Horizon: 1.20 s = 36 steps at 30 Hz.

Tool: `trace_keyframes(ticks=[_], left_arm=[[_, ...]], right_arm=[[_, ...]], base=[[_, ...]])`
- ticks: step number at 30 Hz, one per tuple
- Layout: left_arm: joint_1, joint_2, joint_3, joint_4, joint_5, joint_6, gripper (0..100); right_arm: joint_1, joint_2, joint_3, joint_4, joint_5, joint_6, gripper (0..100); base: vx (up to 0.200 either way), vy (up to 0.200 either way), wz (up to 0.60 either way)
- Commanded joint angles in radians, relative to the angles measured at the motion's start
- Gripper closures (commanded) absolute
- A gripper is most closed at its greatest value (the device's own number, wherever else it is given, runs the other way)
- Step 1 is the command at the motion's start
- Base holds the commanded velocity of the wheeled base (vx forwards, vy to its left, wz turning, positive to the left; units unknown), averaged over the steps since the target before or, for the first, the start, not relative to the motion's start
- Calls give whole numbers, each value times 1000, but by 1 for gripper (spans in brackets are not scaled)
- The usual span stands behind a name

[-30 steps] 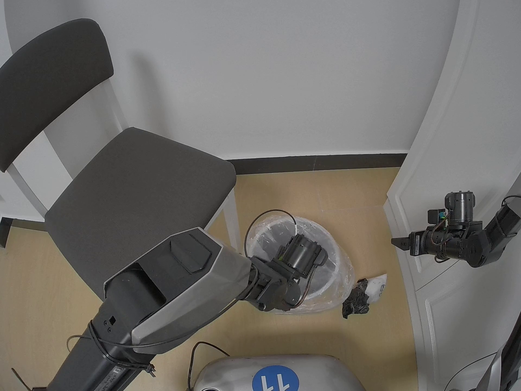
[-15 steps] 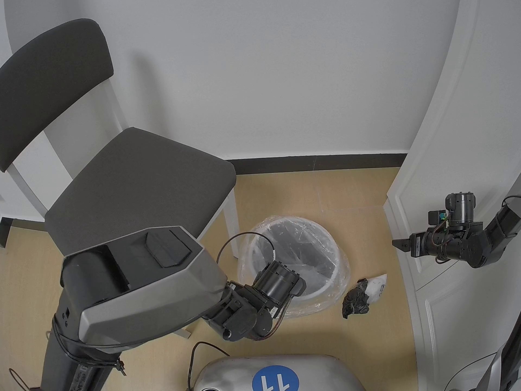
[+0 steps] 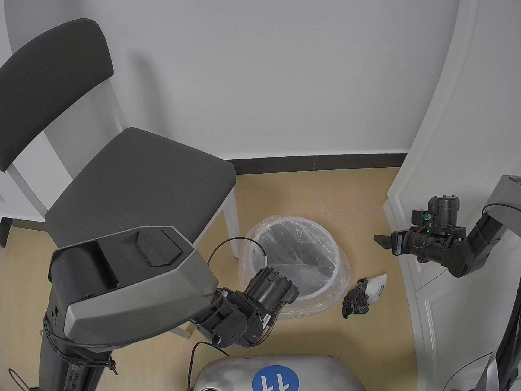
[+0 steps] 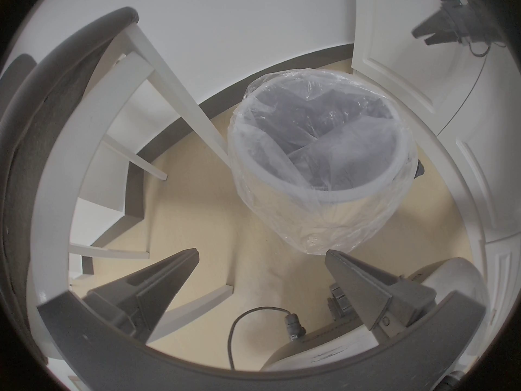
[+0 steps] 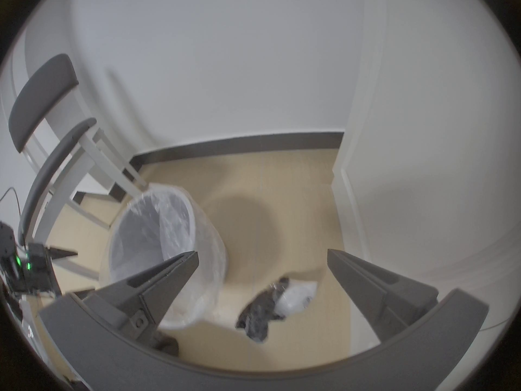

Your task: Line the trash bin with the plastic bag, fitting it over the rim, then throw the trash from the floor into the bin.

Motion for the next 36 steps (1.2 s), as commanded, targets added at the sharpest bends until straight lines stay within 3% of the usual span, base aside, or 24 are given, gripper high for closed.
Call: trace_keyframes(ticks=[1, 8, 12, 19, 25, 30, 36], left_arm=[[18, 29, 1, -22, -48, -51, 0], [84, 126, -109, -14, -91, -49, 0], [131, 137, -146, 2, -169, -52, 0], [173, 133, -129, -11, -177, -57, 0], [165, 127, -79, -91, -172, -51, 0], [165, 124, -56, -130, -166, -46, 0], [160, 120, -43, -142, -160, -48, 0]], right_arm=[[116, 145, -29, -143, -91, 102, 0], [126, 206, -6, -150, -108, 55, 0], [128, 260, -8, -149, -108, 18, 0], [151, 338, -69, -136, -106, -2, 0], [145, 355, -278, 101, -108, 0, 0], [131, 386, -486, 387, -106, 9, 0], [113, 476, -698, 528, -109, 0, 0]], base=[[0, 0, 0], [0, 0, 0], [0, 0, 0], [0, 0, 0], [0, 0, 0], [0, 0, 0], [0, 0, 0]])
